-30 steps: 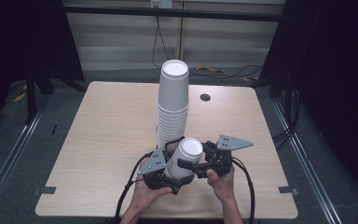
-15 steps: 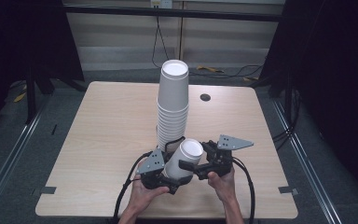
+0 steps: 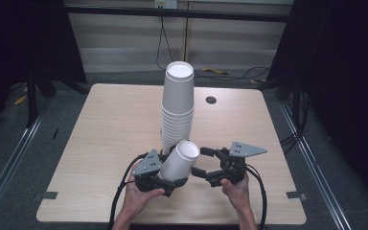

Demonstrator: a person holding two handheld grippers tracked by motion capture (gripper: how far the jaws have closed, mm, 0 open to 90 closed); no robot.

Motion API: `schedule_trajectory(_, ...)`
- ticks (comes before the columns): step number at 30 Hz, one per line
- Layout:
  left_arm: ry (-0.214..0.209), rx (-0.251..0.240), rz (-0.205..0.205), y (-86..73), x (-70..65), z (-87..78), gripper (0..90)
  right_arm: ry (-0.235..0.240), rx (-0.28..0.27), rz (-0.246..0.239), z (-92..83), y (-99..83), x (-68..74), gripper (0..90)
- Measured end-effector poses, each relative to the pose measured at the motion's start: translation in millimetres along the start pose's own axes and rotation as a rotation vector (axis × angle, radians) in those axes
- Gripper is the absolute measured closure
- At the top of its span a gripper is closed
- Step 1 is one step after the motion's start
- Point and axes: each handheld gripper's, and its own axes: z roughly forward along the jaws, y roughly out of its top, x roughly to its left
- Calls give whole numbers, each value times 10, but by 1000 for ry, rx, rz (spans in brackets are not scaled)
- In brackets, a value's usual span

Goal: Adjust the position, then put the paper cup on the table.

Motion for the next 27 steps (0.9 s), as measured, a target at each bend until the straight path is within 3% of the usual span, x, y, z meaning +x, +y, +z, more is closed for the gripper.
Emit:
schedule_trajectory(8, 14, 81, 40, -15, 9, -8, 145, -51, 109, -27, -56, -88, -49, 135)
schedule_trajectory(16, -9, 161, 63, -24, 37, -10, 148, -79, 193, -60, -77, -151, -68, 133)
schedule_trajectory(27, -35, 312, 128, 54, 38, -11, 148, -37, 251, -110, -35, -171, -33, 134)
